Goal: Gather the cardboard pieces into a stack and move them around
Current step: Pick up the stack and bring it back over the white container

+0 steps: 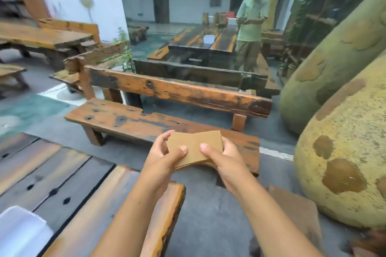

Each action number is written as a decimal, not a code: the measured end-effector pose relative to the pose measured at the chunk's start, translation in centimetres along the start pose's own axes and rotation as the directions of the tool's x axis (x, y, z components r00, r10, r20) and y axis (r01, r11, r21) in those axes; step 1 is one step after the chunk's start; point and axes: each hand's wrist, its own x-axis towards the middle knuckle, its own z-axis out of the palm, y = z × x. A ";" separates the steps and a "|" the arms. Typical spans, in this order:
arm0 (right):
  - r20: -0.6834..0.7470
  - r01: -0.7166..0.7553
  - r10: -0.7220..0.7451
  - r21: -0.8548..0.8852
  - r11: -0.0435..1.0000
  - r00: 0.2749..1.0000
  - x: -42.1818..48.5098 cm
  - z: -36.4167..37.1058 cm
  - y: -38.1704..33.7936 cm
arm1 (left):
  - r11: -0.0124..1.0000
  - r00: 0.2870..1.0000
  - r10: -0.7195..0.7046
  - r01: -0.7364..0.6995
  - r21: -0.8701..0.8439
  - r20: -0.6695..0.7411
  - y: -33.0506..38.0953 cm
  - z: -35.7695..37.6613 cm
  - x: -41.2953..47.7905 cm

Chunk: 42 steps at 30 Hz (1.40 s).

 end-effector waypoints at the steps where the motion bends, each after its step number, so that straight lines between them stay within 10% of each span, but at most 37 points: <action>1: 0.037 0.000 0.001 -0.015 1.000 0.999 0.7 2.5 0.3 | 1.000 1.000 -0.005 0.005 -0.008 -0.029 0.6 -2.7 0.0; 11: 0.551 0.028 0.084 -0.192 0.981 0.830 2.0 22.0 2.6 | 0.994 0.936 -0.028 0.064 0.092 -0.351 5.0 -21.7 -7.8; 23: 0.972 0.227 0.184 -0.213 0.950 0.142 -3.2 34.1 4.6 | 0.733 0.784 -0.178 0.509 0.451 -0.595 8.4 -25.9 -23.2; 29: 0.966 0.364 0.237 -0.186 0.913 -0.102 -6.4 37.1 2.7 | 0.826 0.727 -0.111 0.447 0.344 -0.678 7.6 -24.2 -26.6; 42: 0.935 -0.117 0.198 -0.171 0.978 0.293 -16.5 39.6 5.1 | 0.986 0.543 0.165 -0.065 0.155 -0.824 4.6 -25.0 -29.9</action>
